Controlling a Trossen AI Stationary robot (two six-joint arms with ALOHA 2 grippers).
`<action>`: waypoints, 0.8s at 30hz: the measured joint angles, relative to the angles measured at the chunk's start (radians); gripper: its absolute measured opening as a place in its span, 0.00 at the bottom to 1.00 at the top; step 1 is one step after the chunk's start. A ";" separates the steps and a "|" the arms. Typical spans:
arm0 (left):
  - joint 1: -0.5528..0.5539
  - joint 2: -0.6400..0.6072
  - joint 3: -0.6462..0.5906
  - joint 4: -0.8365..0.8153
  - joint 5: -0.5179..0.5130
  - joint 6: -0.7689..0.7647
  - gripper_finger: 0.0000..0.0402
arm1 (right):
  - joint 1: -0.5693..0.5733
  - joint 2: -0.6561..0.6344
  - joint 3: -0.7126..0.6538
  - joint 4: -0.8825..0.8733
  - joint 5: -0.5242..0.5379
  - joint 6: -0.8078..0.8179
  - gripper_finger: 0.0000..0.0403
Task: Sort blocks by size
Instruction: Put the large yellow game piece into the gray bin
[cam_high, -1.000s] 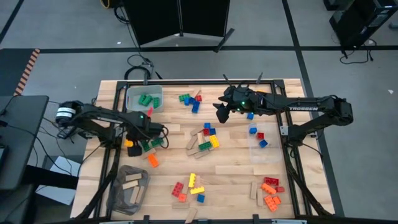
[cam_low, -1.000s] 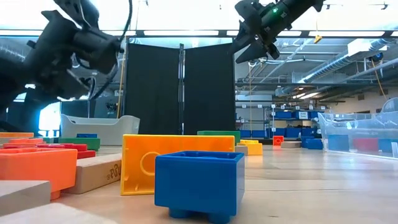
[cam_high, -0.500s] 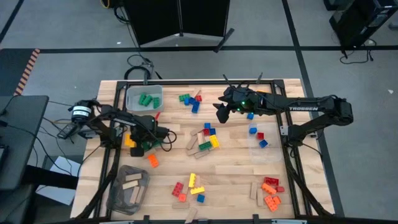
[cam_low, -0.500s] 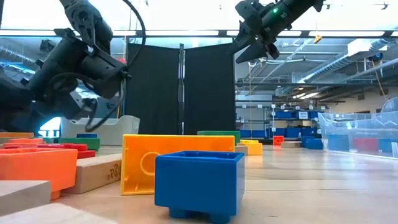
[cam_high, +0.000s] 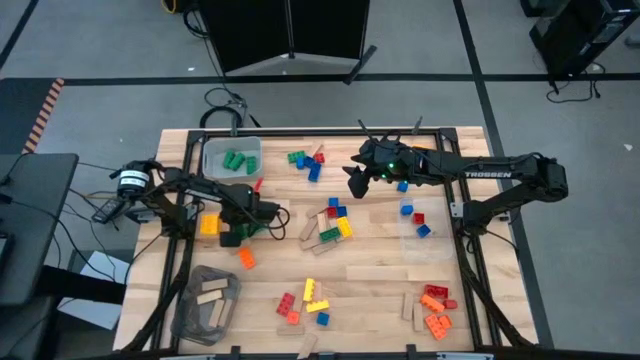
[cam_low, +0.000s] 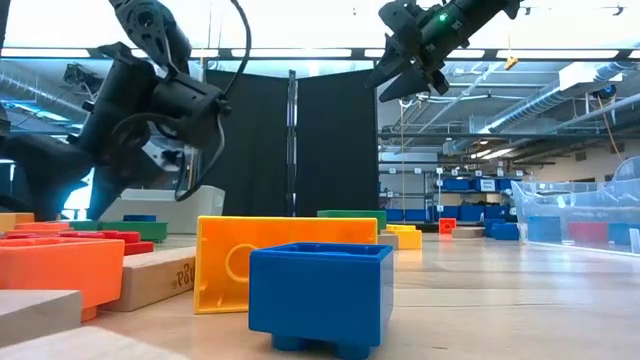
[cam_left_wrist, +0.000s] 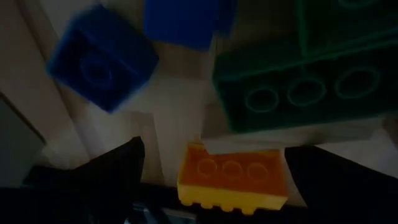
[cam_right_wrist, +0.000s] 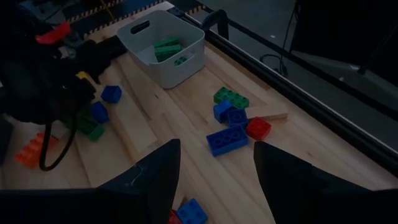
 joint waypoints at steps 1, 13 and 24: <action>0.000 0.000 0.001 -0.001 0.000 0.000 0.98 | 0.000 0.000 0.000 0.000 0.000 0.000 0.55; 0.000 0.000 0.002 -0.137 -0.008 0.003 0.98 | 0.000 0.000 0.000 -0.007 0.000 -0.012 0.55; 0.000 -0.001 0.002 -0.136 0.117 0.048 0.98 | 0.000 0.000 0.000 -0.007 0.000 -0.018 0.55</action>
